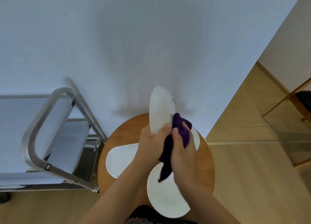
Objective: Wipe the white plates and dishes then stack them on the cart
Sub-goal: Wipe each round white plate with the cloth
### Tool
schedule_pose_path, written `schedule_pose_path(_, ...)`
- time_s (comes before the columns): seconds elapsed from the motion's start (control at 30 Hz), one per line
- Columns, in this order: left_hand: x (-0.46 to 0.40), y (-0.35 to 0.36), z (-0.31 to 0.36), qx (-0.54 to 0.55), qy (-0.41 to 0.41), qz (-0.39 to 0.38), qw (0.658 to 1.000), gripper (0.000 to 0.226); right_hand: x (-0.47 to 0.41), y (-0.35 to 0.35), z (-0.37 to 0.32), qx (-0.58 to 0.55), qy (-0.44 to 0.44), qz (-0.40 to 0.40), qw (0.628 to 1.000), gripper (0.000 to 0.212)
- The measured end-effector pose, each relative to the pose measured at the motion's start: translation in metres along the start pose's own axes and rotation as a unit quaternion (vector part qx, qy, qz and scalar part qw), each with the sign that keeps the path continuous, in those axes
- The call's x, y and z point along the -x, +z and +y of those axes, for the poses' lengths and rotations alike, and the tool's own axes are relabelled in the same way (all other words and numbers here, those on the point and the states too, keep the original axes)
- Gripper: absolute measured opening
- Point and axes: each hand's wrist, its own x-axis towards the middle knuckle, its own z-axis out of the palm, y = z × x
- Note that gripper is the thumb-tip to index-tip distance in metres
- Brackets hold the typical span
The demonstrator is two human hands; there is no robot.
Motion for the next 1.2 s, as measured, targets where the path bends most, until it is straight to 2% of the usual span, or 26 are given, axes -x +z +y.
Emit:
schedule_pose_path(0.1, 0.002, -0.012, -0.002, -0.02, -0.019, -0.039, 0.999, 0.005, -0.025, -0.016, -0.012, 0.005, 0.0, 0.027, 1.0, 0.034)
schedule_pose_path(0.2, 0.007, -0.011, -0.005, -0.048, -0.031, -0.074, 0.996, 0.009, -0.04, -0.01, -0.018, 0.014, 0.02, -0.003, 1.0, 0.036)
schedule_pose_path(0.3, 0.003, -0.009, -0.004, -0.02, -0.038, -0.04, 0.998, 0.008, -0.033, 0.004, -0.017, 0.023, -0.035, -0.049, 0.998, 0.022)
schedule_pose_path(0.47, -0.002, -0.026, -0.004, 0.052, -0.066, 0.034, 0.996, 0.005, -0.019, 0.002, -0.008, 0.056, -0.093, -0.16, 0.981, 0.035)
schedule_pose_path(0.57, -0.006, -0.035, -0.003, 0.101, -0.073, 0.035, 0.991, 0.024, -0.005, -0.016, 0.007, 0.066, -0.077, -0.183, 0.978, 0.036)
schedule_pose_path(0.63, -0.008, -0.04, 0.0, 0.11, -0.072, 0.026, 0.991, 0.042, -0.005, -0.025, 0.016, 0.099, -0.068, -0.163, 0.979, 0.037)
schedule_pose_path(0.7, -0.005, -0.042, 0.0, 0.087, -0.066, 0.0, 0.994, 0.04, -0.014, -0.03, 0.018, 0.15, -0.065, -0.12, 0.979, 0.036)
schedule_pose_path(0.8, 0.004, -0.04, -0.004, -0.018, -0.036, -0.05, 0.998, 0.008, -0.034, -0.028, 0.011, 0.2, -0.026, -0.082, 0.976, 0.025)
schedule_pose_path(0.87, 0.007, -0.038, -0.013, -0.133, 0.006, -0.075, 0.988, 0.012, -0.045, -0.028, 0.009, 0.181, 0.039, -0.063, 0.981, 0.024)
schedule_pose_path(0.93, 0.009, -0.035, -0.022, -0.271, 0.037, -0.105, 0.956, 0.014, -0.053, -0.032, 0.001, 0.056, 0.144, -0.039, 0.987, 0.034)
schedule_pose_path(1.0, 0.012, -0.032, -0.027, -0.413, 0.062, -0.161, 0.894, 0.011, -0.06, -0.039, -0.003, -0.056, 0.214, -0.044, 0.974, 0.054)
schedule_pose_path(1.1, 0.012, -0.028, -0.037, -0.562, 0.14, -0.248, 0.777, 0.047, -0.066, -0.052, -0.006, -0.054, 0.209, -0.117, 0.97, 0.079)
schedule_pose_path(1.17, 0.009, -0.023, -0.044, -0.643, 0.184, -0.293, 0.684, 0.055, -0.07, -0.063, -0.002, -0.012, 0.226, -0.128, 0.966, 0.08)
schedule_pose_path(1.2, 0.007, -0.02, -0.049, -0.678, 0.192, -0.313, 0.637, 0.055, -0.072, -0.068, 0.003, 0.017, 0.237, -0.117, 0.964, 0.074)
